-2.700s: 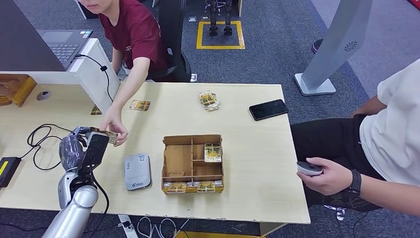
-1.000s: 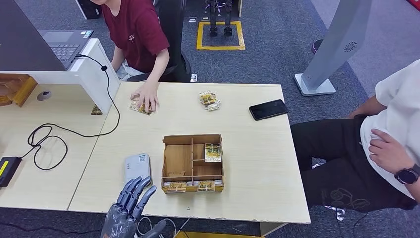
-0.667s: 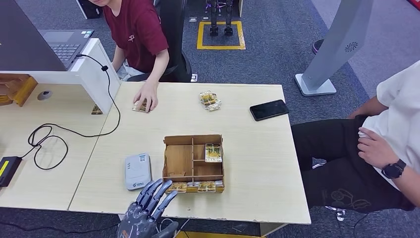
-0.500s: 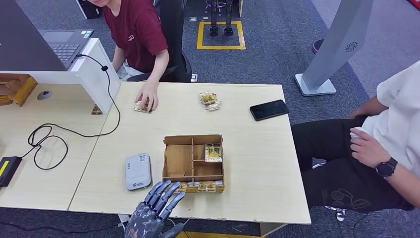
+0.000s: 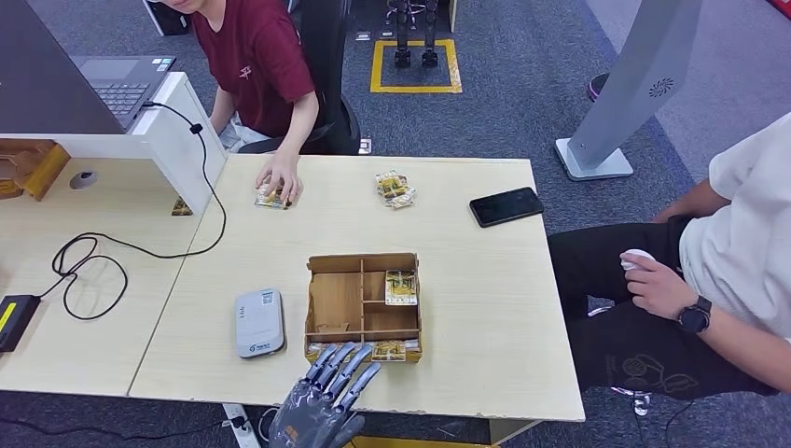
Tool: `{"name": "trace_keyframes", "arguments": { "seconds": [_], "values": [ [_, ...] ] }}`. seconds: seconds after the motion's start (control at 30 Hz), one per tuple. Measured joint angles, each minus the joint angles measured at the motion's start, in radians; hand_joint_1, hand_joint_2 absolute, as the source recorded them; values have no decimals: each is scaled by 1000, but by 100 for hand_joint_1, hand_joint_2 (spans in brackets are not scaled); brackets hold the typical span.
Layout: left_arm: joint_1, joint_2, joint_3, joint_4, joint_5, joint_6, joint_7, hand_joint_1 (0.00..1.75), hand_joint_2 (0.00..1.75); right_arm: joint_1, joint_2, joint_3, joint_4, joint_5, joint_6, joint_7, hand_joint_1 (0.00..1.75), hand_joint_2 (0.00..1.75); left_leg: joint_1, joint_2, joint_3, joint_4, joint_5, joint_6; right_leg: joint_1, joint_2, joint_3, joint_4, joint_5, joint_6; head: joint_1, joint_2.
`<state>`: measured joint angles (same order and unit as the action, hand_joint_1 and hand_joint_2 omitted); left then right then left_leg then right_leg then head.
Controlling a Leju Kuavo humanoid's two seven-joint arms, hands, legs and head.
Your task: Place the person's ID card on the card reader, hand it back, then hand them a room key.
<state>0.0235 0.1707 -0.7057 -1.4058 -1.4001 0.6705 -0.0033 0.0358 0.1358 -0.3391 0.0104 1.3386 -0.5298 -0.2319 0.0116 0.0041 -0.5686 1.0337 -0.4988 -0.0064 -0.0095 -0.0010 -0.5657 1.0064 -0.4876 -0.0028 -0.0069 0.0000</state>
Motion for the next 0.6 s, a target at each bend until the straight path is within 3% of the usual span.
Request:
{"name": "trace_keyframes", "arguments": {
  "seconds": [0.23, 0.6],
  "values": [
    [-18, -21, 12, 58, -34, 0, 42, 0, 175, -2, 0, -15, -1, 22, 0, 1, 0, 175, 0, 0, 0, 0, 0, 0, 0, 0, 0, 0, 0, 0, 0, 0],
    [-49, -55, 100, 149, -39, 0, 88, 0, 175, -8, 0, -44, -1, 72, 2, 10, 0, 175, 0, 0, 0, 0, 0, 0, 0, 0, 0, 0, 0, 0, 0, 0]
  ]
}}
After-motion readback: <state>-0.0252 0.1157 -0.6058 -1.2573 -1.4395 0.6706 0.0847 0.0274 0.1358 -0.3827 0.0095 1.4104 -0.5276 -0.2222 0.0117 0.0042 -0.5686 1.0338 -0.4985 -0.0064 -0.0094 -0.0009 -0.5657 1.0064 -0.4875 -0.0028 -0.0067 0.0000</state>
